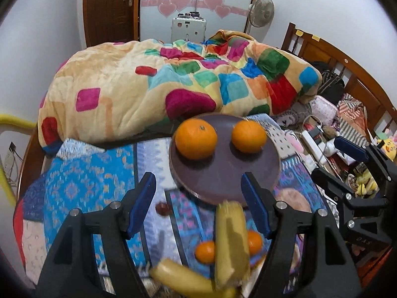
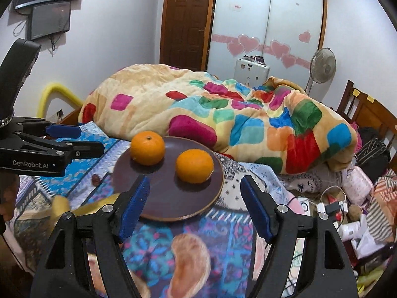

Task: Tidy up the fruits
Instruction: 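Grasp a yellow cylindrical vegetable with the left tool while the right tool grasps a pomelo segment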

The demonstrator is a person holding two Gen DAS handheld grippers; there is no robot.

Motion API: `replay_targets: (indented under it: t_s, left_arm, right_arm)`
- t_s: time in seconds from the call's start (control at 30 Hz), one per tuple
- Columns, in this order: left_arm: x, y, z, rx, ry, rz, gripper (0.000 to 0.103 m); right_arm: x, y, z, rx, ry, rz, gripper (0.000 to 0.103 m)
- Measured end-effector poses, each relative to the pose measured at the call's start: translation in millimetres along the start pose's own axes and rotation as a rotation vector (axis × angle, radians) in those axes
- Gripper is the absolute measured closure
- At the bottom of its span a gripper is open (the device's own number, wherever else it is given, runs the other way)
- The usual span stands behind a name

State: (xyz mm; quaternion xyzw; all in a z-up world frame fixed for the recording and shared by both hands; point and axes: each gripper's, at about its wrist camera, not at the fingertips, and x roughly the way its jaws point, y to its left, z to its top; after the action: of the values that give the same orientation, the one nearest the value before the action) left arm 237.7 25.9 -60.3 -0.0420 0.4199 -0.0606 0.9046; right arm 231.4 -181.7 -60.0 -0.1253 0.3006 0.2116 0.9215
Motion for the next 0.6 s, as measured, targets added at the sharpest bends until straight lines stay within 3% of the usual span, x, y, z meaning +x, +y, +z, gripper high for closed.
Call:
replay_targets:
  t_s: [0.2,0.6]
  left_arm:
    - [-2,-12,-27,0.025,0.034,-0.010,0.032]
    - [36,-22,-53,-0.006,0.142,-0.061,0.033]
  right_arm:
    - [-13,4,-18,0.006,0.003,-0.005,0.030]
    - [2,-19,-67,0.045,0.092,-0.020,0.030]
